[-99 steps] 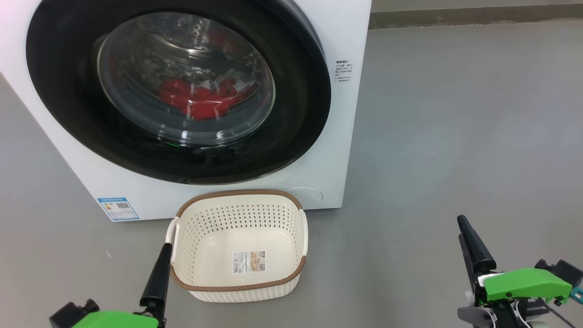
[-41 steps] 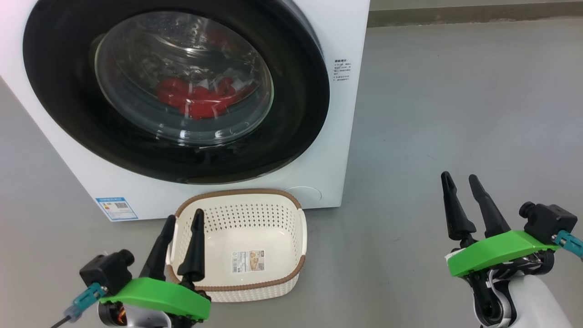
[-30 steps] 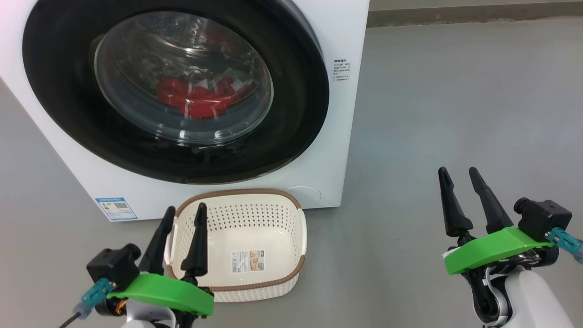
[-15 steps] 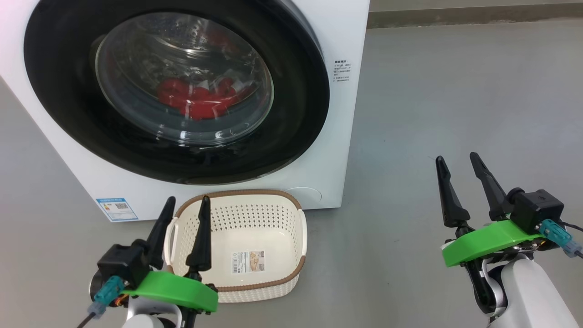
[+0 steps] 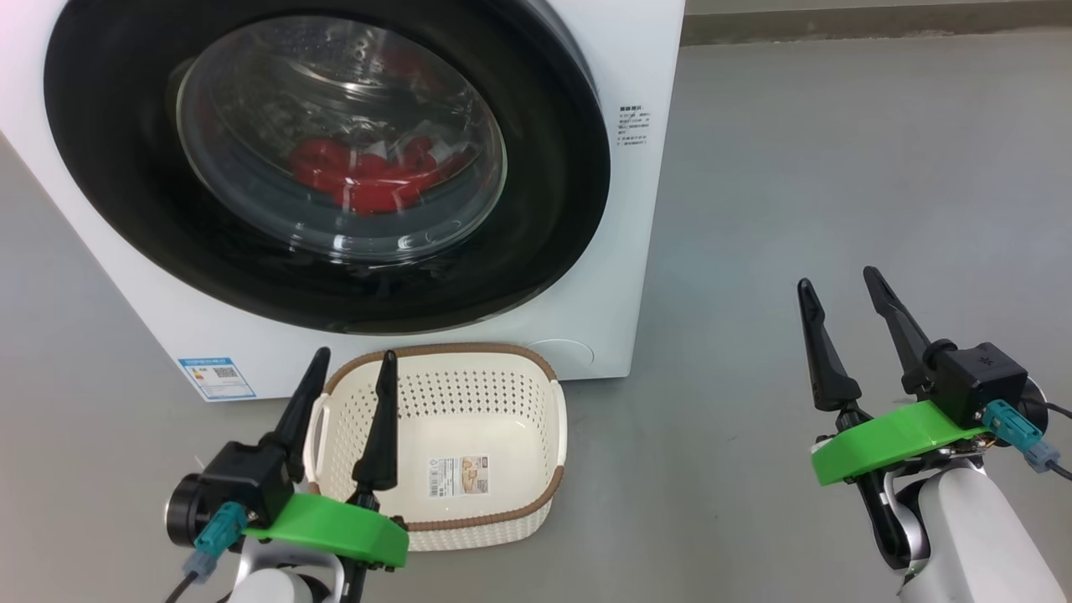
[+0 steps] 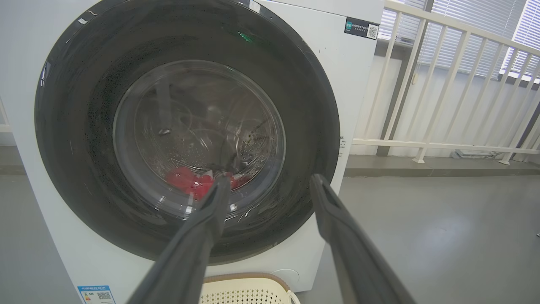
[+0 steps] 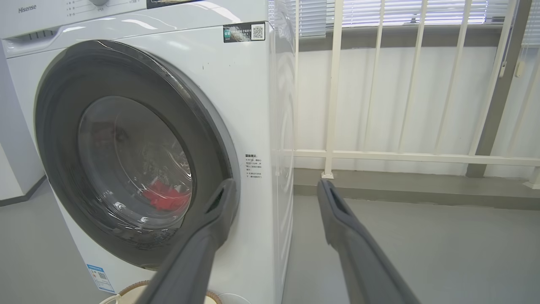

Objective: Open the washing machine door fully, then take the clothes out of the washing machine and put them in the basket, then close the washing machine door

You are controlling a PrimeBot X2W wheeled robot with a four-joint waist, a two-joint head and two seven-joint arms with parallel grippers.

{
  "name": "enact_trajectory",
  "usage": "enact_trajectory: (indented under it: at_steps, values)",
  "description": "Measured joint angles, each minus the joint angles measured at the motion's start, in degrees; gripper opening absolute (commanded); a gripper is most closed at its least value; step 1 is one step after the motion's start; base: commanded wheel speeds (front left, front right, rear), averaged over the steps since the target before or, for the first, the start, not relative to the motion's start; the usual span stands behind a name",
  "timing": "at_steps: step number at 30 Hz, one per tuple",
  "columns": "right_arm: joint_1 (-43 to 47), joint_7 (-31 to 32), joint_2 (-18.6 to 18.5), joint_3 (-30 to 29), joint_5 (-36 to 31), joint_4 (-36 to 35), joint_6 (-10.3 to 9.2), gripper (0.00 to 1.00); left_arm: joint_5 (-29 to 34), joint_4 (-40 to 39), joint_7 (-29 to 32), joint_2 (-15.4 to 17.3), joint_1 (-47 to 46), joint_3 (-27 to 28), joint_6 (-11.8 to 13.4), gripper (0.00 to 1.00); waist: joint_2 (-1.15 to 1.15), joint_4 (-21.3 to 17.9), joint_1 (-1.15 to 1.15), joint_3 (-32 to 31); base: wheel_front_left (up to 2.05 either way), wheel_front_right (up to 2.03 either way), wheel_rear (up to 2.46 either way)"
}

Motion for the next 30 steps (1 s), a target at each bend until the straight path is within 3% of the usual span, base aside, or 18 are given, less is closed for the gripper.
enact_trajectory:
  at_steps: [27,28,29,30]
  values:
    - [-2.75,-0.01,-0.18,-1.18,0.01,-3.80,0.00,1.00,0.15,-3.30,-0.19,0.00,-2.40,-0.05,-0.01,1.00,0.00,0.79,0.00,5.31,0.00,0.00,0.00]
    - [-3.60,-0.01,-0.23,-1.38,0.01,-4.13,0.00,0.88,0.16,-4.09,-0.24,0.00,-2.51,-0.25,-0.01,1.00,0.00,0.96,0.00,6.25,0.00,0.00,0.00]
    - [-4.07,-0.01,-0.25,-1.38,0.01,-4.32,0.00,0.58,0.24,-4.49,-0.24,0.00,-2.52,-0.32,0.00,1.00,0.00,1.05,0.00,6.76,0.00,0.00,0.00]
    - [-4.63,-0.01,-0.26,-1.38,0.01,-4.35,0.00,0.21,0.53,-4.88,-0.24,0.00,-2.54,-0.38,0.00,1.00,0.00,1.14,0.00,7.26,0.00,0.00,0.00]
